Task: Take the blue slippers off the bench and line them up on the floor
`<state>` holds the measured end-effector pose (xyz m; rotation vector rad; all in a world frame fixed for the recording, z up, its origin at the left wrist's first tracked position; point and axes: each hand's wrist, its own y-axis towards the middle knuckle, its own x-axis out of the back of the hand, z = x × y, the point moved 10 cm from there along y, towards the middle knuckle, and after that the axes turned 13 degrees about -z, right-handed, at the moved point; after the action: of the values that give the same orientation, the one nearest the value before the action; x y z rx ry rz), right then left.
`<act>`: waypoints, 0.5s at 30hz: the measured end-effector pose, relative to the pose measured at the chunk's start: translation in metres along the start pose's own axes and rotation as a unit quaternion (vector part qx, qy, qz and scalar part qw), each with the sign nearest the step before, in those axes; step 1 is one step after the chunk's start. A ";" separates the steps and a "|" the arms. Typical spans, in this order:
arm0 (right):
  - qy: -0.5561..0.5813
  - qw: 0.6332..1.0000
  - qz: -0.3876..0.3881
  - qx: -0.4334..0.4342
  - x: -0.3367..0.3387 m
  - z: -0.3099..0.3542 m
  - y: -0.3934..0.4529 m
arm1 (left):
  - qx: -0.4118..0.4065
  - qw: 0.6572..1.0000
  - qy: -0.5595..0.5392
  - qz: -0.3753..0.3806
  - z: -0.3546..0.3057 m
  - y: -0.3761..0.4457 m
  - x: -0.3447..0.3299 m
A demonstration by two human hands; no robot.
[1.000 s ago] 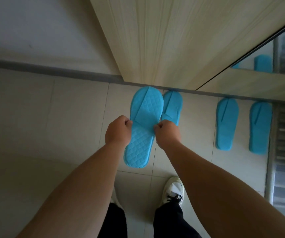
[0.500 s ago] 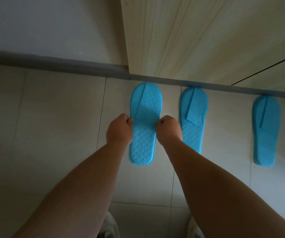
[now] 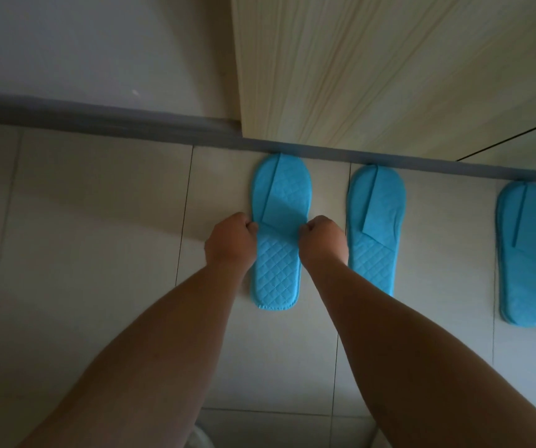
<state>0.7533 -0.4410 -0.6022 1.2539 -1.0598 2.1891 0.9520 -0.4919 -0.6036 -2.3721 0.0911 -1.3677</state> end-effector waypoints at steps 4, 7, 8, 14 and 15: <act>0.002 1.000 0.007 -0.005 -0.004 0.000 0.002 | -0.001 1.000 0.002 -0.002 0.001 0.002 -0.003; -0.002 1.000 -0.001 -0.002 -0.004 0.000 0.002 | -0.010 1.000 0.006 -0.009 0.001 0.003 -0.003; -0.003 1.000 -0.003 0.000 -0.003 0.001 0.002 | -0.009 1.000 0.008 -0.011 0.000 0.003 -0.003; 0.000 1.000 0.001 0.003 -0.002 0.001 0.000 | -0.010 1.000 0.014 -0.015 -0.001 0.002 -0.002; 0.000 1.000 -0.003 0.004 0.000 0.003 0.002 | -0.016 1.000 0.008 -0.020 -0.003 0.002 0.000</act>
<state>0.7542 -0.4447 -0.6018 1.2580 -1.0468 2.1920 0.9497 -0.4943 -0.6031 -2.4021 0.0696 -1.4141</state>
